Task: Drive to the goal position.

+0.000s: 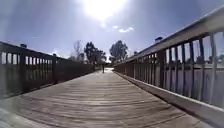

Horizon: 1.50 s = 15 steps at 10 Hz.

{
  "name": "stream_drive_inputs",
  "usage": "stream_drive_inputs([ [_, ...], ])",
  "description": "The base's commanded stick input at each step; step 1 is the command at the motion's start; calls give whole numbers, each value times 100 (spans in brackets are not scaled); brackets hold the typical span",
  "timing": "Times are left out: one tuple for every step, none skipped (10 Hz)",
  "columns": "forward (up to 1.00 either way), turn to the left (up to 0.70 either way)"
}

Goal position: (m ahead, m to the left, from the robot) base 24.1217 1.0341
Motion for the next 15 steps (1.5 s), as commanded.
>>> stream_drive_inputs([
  [70,0],
  [70,0],
  [70,0],
  [70,0],
  [70,0],
  [70,0],
  [70,0],
  [70,-23],
  [70,-11],
  [70,0],
  [70,0],
  [70,0],
  [70,0],
  [70,0],
  [70,0],
])
